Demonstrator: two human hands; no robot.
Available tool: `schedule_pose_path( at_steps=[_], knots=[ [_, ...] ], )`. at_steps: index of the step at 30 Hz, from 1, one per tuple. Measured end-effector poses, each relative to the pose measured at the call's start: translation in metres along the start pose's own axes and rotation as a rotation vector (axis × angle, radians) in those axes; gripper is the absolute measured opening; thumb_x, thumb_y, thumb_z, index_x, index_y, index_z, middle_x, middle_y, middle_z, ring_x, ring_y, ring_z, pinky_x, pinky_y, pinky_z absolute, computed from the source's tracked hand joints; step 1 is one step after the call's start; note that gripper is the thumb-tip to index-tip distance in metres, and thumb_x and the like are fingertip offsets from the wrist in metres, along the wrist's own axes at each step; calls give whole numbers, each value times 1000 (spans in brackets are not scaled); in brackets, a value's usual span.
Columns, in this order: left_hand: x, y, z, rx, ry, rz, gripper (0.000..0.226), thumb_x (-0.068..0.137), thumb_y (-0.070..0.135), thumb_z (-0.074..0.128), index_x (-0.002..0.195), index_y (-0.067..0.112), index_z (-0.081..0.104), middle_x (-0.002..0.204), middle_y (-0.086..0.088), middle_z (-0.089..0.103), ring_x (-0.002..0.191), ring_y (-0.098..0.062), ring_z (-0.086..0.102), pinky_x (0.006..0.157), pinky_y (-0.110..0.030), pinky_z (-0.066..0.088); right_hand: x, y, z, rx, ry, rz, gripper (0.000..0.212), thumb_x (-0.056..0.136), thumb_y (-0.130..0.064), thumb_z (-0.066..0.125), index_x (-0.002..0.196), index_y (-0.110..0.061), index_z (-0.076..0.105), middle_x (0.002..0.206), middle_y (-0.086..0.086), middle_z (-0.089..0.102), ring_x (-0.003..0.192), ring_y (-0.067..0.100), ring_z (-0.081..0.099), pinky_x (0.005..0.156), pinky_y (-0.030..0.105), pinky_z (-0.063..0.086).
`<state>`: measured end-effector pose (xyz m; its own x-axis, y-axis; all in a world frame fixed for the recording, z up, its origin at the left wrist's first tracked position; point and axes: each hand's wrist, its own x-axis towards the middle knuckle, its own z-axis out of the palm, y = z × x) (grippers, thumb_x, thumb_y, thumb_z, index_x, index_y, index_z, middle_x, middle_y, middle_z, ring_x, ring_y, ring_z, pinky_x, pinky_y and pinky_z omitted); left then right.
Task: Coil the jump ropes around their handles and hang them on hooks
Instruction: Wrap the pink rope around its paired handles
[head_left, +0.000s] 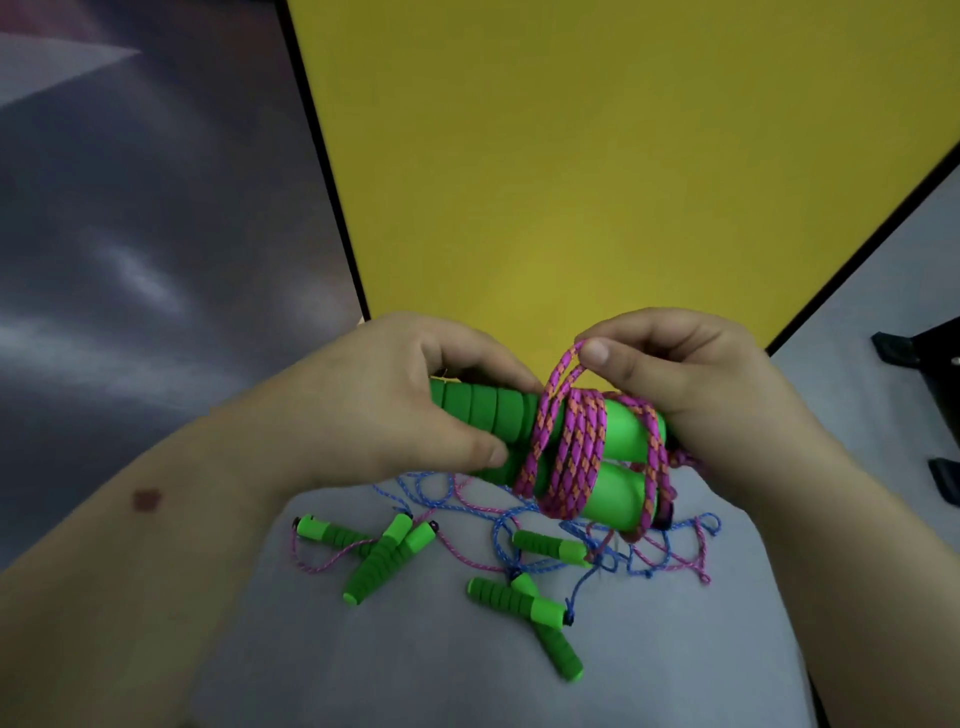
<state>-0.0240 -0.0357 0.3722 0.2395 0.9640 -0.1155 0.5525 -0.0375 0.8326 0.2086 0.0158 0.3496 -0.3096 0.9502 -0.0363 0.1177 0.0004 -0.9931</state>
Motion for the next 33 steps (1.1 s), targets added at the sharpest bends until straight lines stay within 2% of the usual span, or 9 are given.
schedule_pose_path(
  at_steps=[3, 5, 9, 14, 16, 21, 25, 28, 33],
  knots=[
    [-1, -8, 4, -417, -121, 38, 44, 63, 3, 82, 95, 33, 82, 94, 5, 80, 82, -9, 75, 73, -25, 59, 2, 12, -11, 154, -167, 137, 4, 83, -17, 78, 83, -20, 79, 76, 11, 69, 59, 26, 58, 66, 38, 50],
    [1, -9, 6, -791, -136, 40, 44, 62, -9, 77, 96, 20, 81, 91, -6, 78, 75, -19, 76, 64, -31, 63, 2, 22, -12, 109, -200, 129, 25, 85, -3, 68, 78, -26, 75, 65, -2, 63, 52, 14, 56, 60, 29, 45],
    [13, -6, 11, -992, 152, -16, 49, 70, -5, 66, 114, 16, 68, 99, -14, 72, 83, -33, 71, 61, -37, 61, 2, 18, 5, -4, -184, 152, 17, 95, -25, 69, 81, -18, 77, 60, 7, 42, 51, 18, 36, 54, 32, 33],
    [19, -10, 23, -374, 629, -40, 46, 74, 12, 81, 108, 33, 59, 92, 12, 66, 76, -5, 68, 72, -29, 59, -5, 3, 16, -413, -246, 70, 20, 99, -41, 56, 96, -25, 68, 64, 2, 42, 60, 21, 39, 56, 49, 40],
    [16, -12, 26, -41, 667, -3, 42, 84, 11, 78, 110, 35, 56, 95, 16, 65, 79, 7, 63, 66, -7, 46, -8, -2, 16, -475, -276, 39, 17, 100, -39, 55, 96, -28, 67, 60, -5, 44, 57, 18, 40, 55, 45, 40],
    [14, -17, 24, 365, 529, 86, 49, 82, 6, 74, 118, 37, 66, 113, 8, 63, 97, 0, 50, 80, 3, 32, -10, -11, 15, -379, -291, -66, 17, 101, -24, 56, 93, -20, 70, 59, -10, 46, 55, 10, 38, 53, 30, 33],
    [9, -6, 19, 286, 368, 42, 56, 74, 0, 69, 101, 48, 74, 97, 19, 71, 90, 1, 62, 73, -10, 45, -4, -10, 11, -453, -93, -208, 14, 98, -25, 64, 88, -27, 74, 60, -12, 59, 55, 2, 47, 54, 20, 37],
    [4, 4, 15, 163, 236, -13, 50, 71, -5, 66, 83, 43, 75, 71, 25, 68, 55, 5, 60, 47, -10, 39, -3, -7, 11, -356, 75, -210, 6, 86, -28, 79, 81, -28, 77, 58, -13, 62, 50, 3, 48, 48, 20, 39],
    [0, 7, 0, -186, 80, -7, 42, 59, 0, 69, 84, 32, 80, 81, -16, 72, 65, -24, 58, 61, -36, 43, 1, 2, 11, -98, 7, -59, 15, 73, -34, 81, 80, -20, 80, 58, -4, 55, 48, 8, 44, 47, 22, 35]
  ],
)
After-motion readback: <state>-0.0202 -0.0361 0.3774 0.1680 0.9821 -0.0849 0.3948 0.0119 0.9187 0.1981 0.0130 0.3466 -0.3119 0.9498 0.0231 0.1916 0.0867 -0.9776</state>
